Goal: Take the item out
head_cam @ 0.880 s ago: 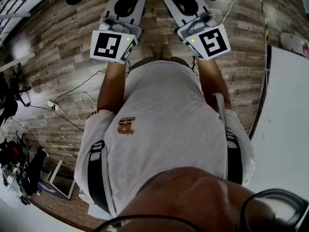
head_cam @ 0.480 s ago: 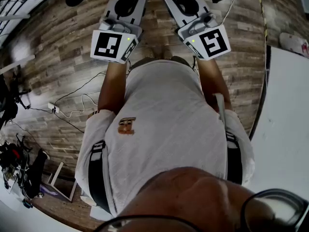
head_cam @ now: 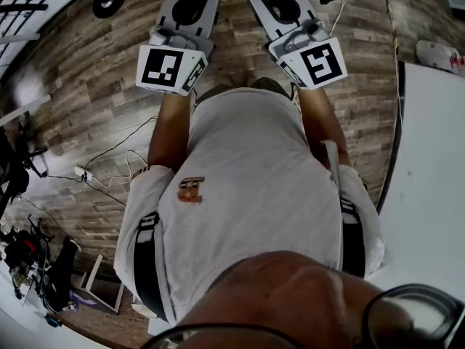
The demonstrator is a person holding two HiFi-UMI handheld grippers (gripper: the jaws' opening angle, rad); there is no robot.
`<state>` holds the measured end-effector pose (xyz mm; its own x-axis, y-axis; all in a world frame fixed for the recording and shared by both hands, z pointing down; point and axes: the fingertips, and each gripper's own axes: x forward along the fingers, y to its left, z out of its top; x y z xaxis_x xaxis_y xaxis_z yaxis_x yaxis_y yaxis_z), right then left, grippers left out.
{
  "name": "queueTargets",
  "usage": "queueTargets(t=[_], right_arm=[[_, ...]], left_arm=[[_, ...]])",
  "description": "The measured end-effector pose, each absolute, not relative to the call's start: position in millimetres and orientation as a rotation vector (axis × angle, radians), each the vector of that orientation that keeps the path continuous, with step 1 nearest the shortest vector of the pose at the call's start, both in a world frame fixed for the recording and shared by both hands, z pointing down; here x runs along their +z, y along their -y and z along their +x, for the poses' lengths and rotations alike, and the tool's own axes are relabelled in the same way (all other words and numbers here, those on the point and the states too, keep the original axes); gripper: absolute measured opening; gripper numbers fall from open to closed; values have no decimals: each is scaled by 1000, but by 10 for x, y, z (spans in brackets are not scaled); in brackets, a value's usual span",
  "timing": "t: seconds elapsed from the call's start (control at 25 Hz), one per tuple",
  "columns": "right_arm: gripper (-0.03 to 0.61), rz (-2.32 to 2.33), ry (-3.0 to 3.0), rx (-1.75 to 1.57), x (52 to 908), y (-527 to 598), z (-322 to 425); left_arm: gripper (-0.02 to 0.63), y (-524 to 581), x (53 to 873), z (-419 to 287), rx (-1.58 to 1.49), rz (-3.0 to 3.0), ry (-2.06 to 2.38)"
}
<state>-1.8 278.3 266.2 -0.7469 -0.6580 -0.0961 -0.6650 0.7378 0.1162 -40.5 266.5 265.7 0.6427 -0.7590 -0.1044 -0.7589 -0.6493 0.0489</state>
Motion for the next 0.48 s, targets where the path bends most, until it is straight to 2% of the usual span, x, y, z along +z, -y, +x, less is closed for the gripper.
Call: queueTargets(t=[0.48], right_arm=[[34, -1158, -2882, 273, 2665, -2636, -403]], left_arm=[[18, -2539, 2620, -827, -174, 2881, 1297]])
